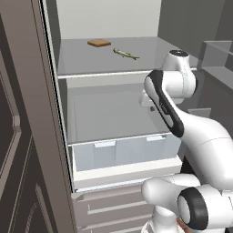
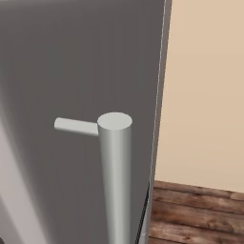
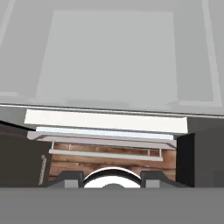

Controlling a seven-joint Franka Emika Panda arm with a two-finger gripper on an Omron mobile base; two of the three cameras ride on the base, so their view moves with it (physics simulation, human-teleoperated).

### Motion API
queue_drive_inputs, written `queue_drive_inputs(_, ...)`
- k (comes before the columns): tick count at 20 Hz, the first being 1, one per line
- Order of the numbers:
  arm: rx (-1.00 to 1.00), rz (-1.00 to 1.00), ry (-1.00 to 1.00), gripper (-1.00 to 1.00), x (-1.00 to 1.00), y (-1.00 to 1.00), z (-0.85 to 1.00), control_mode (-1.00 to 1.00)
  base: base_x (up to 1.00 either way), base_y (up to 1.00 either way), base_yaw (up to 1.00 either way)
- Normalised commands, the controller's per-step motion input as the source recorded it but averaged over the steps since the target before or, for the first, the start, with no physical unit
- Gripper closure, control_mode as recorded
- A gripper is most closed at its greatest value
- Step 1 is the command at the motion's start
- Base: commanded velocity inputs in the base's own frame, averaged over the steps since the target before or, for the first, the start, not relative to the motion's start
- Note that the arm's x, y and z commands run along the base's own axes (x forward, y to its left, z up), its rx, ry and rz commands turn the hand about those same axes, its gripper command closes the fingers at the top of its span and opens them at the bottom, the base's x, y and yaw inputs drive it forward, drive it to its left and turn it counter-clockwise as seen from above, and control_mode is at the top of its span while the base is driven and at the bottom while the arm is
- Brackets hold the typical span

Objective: Take the fish out of the fridge, briefly rinse it in the sink, and place it on the tray next to the sink.

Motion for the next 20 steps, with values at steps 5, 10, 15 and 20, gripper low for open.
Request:
queue_drive_inputs(5, -0.02, -0.01, -0.12, -1.00, -0.01, 0.12, 0.00, -1.00, 0.00, 0.00, 0.00)
queue_drive_inputs(10, 0.01, -0.03, -0.34, -1.00, 0.00, 0.00, 0.17, -1.00, 0.00, 0.00, 0.00)
queue_drive_inputs(15, 0.00, 0.00, -0.52, -1.00, -0.11, 0.00, 0.51, -1.00, 0.00, 0.00, 0.00)
queue_drive_inputs(20, 0.00, 0.00, -0.34, -1.00, -0.02, 0.00, 0.91, -1.00, 0.00, 0.00, 0.00)
